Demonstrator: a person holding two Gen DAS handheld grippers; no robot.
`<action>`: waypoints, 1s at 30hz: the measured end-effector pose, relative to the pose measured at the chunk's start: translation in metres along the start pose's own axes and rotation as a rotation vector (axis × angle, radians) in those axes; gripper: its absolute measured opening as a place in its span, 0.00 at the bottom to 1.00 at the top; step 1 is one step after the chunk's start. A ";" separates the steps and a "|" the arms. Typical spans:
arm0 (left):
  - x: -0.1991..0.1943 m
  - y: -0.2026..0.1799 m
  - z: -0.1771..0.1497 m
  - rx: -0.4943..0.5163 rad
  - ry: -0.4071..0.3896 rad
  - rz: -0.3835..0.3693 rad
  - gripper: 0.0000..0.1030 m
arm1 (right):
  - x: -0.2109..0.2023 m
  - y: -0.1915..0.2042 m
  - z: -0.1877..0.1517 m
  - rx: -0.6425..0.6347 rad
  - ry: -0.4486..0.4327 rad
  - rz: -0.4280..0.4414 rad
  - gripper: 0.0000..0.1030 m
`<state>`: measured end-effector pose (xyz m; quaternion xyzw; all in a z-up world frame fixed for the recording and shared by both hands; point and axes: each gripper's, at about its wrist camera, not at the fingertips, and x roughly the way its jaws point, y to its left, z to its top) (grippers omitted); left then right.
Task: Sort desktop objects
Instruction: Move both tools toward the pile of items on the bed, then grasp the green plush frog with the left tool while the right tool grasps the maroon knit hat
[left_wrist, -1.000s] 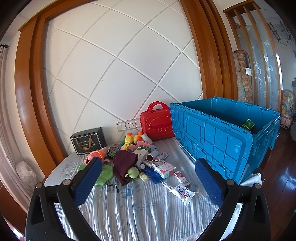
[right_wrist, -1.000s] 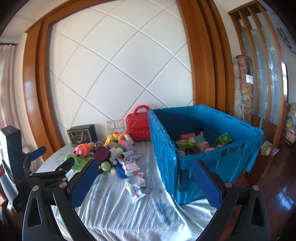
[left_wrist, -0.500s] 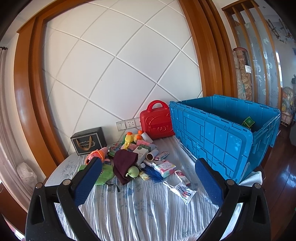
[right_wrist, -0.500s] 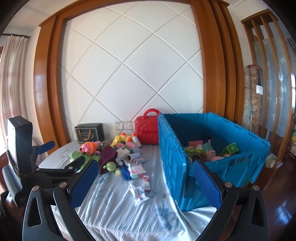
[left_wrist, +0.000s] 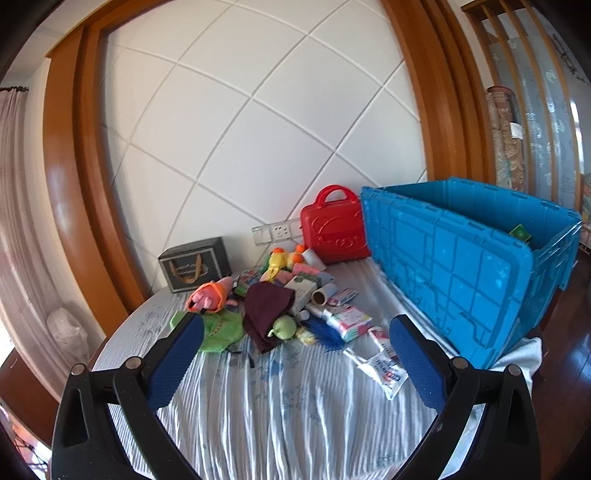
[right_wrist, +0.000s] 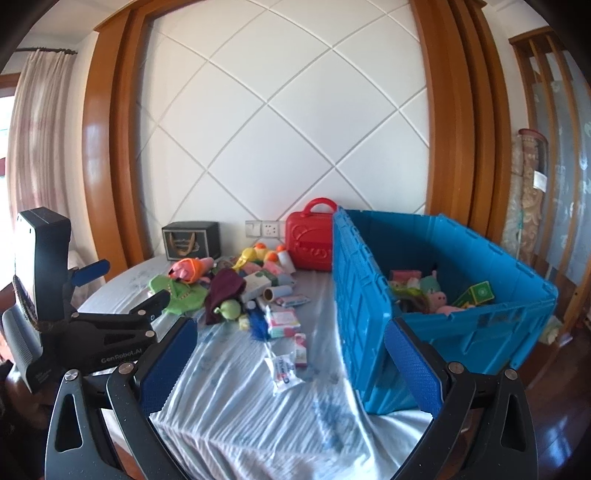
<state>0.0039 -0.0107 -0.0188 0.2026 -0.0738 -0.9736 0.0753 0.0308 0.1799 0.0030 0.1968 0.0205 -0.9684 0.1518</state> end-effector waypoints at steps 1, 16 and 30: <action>0.004 0.004 -0.005 -0.004 0.015 0.015 0.99 | 0.004 -0.001 -0.003 0.002 0.005 0.015 1.00; 0.103 0.080 -0.047 -0.009 0.145 0.088 0.99 | 0.148 0.041 -0.024 0.010 0.193 0.159 1.00; 0.227 0.159 -0.051 0.042 0.193 0.022 0.99 | 0.366 0.104 -0.024 0.156 0.418 0.273 1.00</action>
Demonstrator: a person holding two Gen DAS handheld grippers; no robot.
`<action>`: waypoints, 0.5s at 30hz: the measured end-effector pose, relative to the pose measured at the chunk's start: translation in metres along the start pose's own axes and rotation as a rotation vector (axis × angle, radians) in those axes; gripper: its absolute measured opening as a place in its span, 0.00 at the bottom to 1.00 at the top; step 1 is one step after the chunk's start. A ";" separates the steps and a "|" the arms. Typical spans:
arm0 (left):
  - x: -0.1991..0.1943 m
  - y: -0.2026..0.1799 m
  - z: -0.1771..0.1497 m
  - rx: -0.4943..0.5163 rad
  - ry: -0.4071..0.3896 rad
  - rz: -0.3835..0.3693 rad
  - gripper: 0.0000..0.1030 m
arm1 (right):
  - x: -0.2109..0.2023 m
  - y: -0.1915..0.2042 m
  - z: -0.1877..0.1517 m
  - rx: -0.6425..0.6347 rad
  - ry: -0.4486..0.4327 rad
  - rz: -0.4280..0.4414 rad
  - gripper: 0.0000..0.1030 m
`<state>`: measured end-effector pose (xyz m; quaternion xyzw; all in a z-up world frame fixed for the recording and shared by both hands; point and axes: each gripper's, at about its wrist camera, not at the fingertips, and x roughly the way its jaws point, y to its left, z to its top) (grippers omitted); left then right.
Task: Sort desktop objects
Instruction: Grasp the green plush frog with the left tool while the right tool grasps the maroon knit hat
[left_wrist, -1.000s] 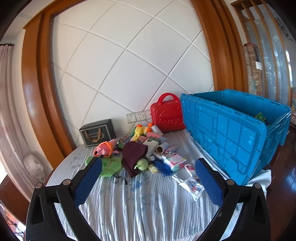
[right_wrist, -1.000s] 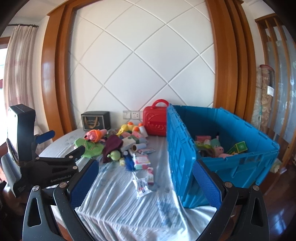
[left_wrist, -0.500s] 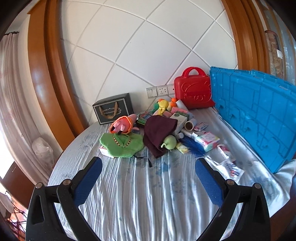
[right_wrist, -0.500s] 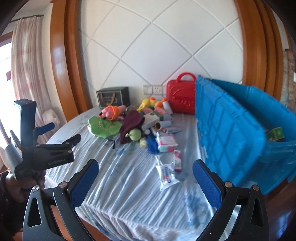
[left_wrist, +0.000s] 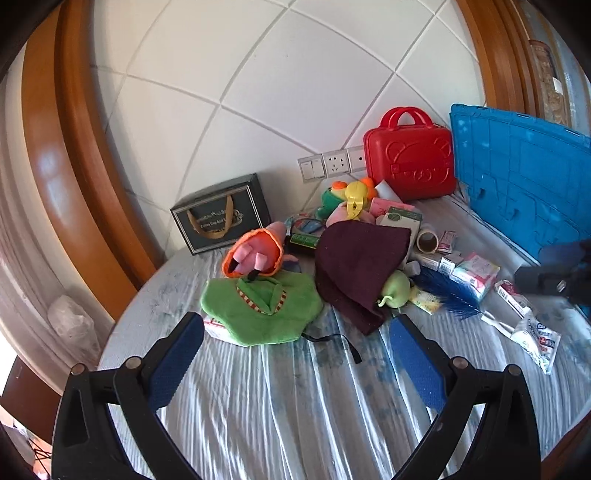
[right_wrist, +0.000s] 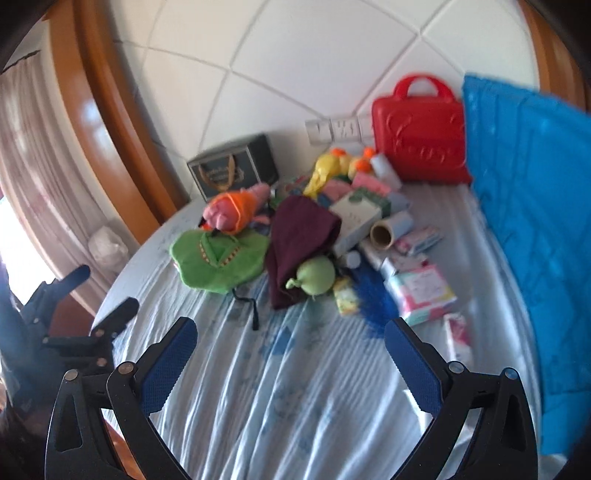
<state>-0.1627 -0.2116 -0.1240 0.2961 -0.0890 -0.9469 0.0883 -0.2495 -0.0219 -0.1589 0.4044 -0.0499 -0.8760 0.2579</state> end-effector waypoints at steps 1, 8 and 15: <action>0.008 0.004 0.001 -0.004 0.007 -0.011 0.99 | 0.011 -0.004 0.002 0.005 0.019 -0.005 1.00; 0.047 0.006 0.002 0.010 0.046 0.027 0.99 | 0.066 -0.035 0.042 -0.027 0.042 -0.005 1.00; 0.070 0.004 -0.004 -0.038 0.104 0.097 0.99 | 0.143 -0.045 0.089 -0.146 0.110 0.063 1.00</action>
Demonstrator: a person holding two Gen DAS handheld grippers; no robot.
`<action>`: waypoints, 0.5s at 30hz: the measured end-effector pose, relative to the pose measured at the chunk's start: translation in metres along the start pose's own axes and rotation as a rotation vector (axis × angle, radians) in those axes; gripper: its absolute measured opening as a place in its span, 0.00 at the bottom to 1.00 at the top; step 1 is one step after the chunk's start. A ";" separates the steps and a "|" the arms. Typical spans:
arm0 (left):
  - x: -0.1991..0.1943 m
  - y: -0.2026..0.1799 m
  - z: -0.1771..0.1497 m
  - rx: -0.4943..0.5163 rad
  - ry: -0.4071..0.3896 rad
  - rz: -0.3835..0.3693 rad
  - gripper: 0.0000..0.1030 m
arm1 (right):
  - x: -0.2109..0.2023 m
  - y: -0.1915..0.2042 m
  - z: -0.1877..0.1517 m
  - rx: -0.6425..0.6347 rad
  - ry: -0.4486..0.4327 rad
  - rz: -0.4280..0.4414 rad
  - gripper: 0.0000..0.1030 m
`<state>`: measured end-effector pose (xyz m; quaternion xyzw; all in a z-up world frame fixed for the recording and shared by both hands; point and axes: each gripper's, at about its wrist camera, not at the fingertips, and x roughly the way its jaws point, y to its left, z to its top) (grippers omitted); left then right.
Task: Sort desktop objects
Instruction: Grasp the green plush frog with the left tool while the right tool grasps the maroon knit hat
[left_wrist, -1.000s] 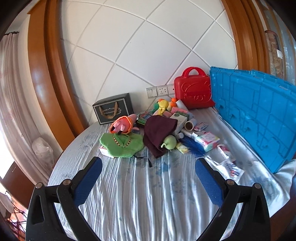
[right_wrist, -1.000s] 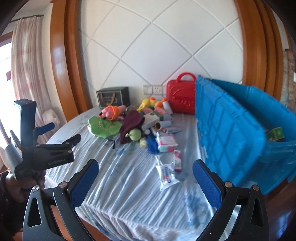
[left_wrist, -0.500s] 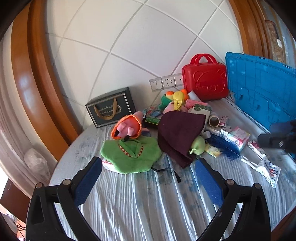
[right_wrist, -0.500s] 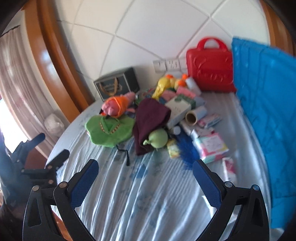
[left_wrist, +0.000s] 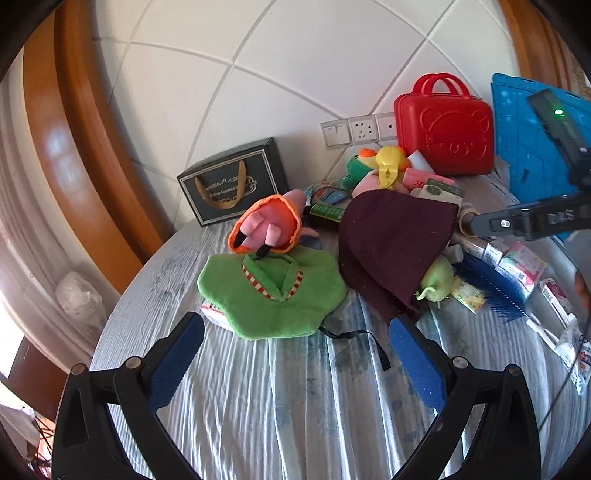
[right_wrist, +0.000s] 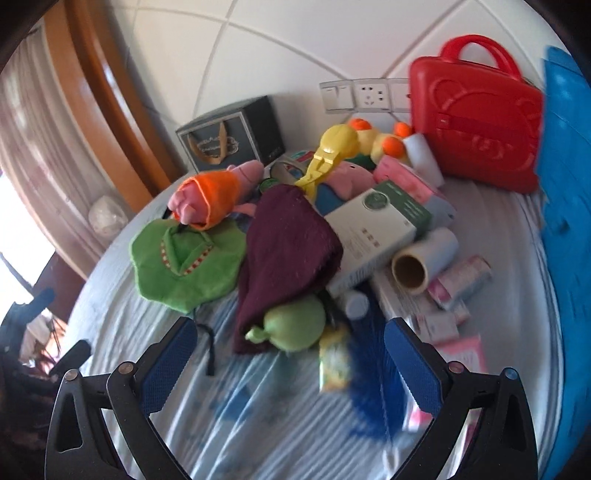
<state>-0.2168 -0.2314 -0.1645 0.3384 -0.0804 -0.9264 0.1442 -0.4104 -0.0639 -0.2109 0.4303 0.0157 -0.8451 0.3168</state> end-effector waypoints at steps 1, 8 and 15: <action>0.003 0.001 0.000 0.000 0.003 0.005 0.99 | 0.011 -0.003 0.007 -0.003 0.017 0.012 1.00; 0.024 0.019 0.015 0.034 -0.011 0.009 0.99 | 0.073 -0.016 0.043 0.003 0.082 0.023 1.00; 0.071 0.062 0.004 0.022 0.022 -0.007 0.99 | 0.093 -0.003 0.049 -0.059 0.097 0.087 0.93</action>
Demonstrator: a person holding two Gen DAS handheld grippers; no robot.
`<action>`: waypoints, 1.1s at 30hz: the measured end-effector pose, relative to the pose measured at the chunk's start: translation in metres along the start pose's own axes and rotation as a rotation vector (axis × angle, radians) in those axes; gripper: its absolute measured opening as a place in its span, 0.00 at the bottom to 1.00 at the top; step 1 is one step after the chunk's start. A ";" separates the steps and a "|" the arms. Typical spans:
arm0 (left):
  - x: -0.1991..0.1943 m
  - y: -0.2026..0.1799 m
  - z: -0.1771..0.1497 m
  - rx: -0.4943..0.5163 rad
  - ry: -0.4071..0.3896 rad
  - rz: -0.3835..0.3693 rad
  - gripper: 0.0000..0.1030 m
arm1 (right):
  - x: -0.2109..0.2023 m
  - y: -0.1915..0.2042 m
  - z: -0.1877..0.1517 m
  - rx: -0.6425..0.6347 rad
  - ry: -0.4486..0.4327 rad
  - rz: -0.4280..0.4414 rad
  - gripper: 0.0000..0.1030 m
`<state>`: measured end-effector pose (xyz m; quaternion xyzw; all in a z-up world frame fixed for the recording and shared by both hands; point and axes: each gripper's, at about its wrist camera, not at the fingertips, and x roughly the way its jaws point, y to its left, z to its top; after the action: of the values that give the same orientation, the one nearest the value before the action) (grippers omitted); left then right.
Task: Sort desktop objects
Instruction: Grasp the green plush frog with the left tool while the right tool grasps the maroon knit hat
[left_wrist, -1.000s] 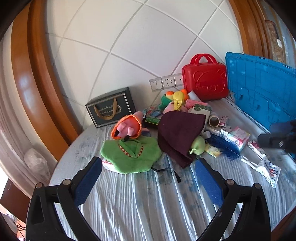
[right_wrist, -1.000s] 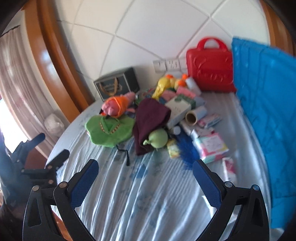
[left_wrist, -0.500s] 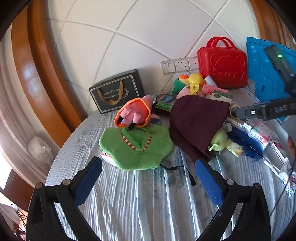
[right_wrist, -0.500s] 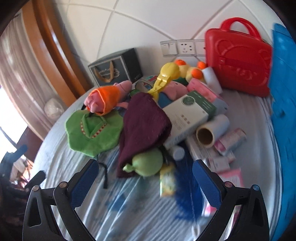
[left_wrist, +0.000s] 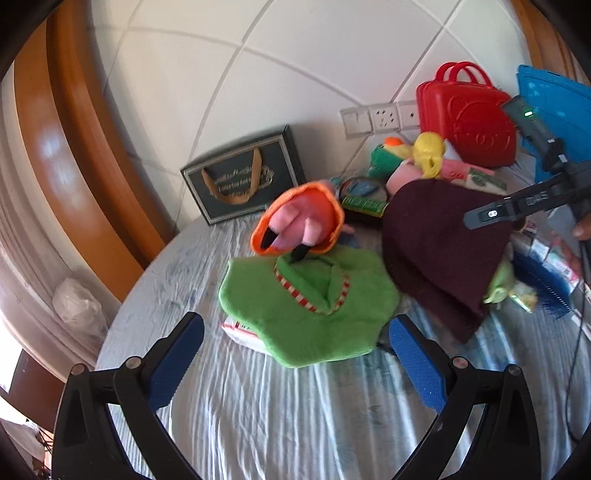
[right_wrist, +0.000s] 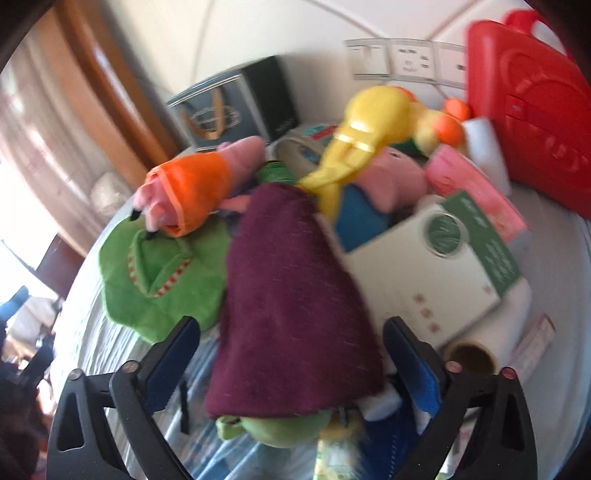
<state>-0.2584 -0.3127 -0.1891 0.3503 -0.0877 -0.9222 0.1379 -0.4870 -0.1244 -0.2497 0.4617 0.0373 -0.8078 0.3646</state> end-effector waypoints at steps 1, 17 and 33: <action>0.012 0.009 -0.002 -0.019 0.017 0.005 0.99 | 0.002 0.004 0.000 -0.021 0.004 -0.004 0.93; 0.097 0.012 -0.035 -0.165 0.166 -0.078 0.43 | 0.016 0.012 0.008 -0.095 0.032 -0.114 0.43; 0.105 0.012 -0.050 -0.265 0.244 -0.121 0.38 | 0.029 0.026 0.002 -0.133 0.082 -0.118 0.42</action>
<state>-0.2984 -0.3602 -0.2884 0.4430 0.0733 -0.8830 0.1369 -0.4812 -0.1607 -0.2633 0.4660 0.1328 -0.8041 0.3444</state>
